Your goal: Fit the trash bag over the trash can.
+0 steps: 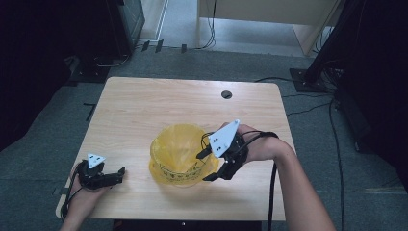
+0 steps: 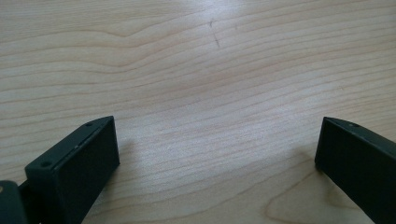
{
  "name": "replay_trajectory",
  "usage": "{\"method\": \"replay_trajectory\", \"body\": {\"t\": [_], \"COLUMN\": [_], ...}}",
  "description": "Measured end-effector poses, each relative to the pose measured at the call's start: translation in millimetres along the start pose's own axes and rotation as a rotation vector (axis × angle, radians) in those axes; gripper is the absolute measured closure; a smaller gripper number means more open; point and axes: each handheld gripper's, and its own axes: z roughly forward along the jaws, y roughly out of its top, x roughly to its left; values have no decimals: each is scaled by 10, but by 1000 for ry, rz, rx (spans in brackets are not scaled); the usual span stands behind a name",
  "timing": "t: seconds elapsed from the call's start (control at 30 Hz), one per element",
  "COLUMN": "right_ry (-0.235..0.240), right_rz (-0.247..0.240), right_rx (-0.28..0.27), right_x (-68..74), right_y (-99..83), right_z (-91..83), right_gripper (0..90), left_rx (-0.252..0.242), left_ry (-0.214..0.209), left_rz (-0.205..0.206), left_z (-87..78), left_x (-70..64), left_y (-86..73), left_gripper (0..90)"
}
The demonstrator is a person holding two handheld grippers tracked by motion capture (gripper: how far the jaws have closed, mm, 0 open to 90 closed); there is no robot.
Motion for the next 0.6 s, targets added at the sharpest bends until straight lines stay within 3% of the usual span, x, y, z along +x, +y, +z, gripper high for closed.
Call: {"method": "replay_trajectory", "body": {"t": [0.3, 0.6], "right_ry": [-134, -210], "right_rz": [97, 207], "right_rx": [-92, -177], "right_x": [116, 197], "right_y": [-240, -474], "right_z": [-38, -42], "right_gripper": [248, 174], "left_rx": [-1, 1], "left_ry": [0, 0], "left_rz": [0, 1], "left_z": [1, -1], "left_x": [0, 0], "left_y": [0, 0], "left_gripper": [0, 0]}}
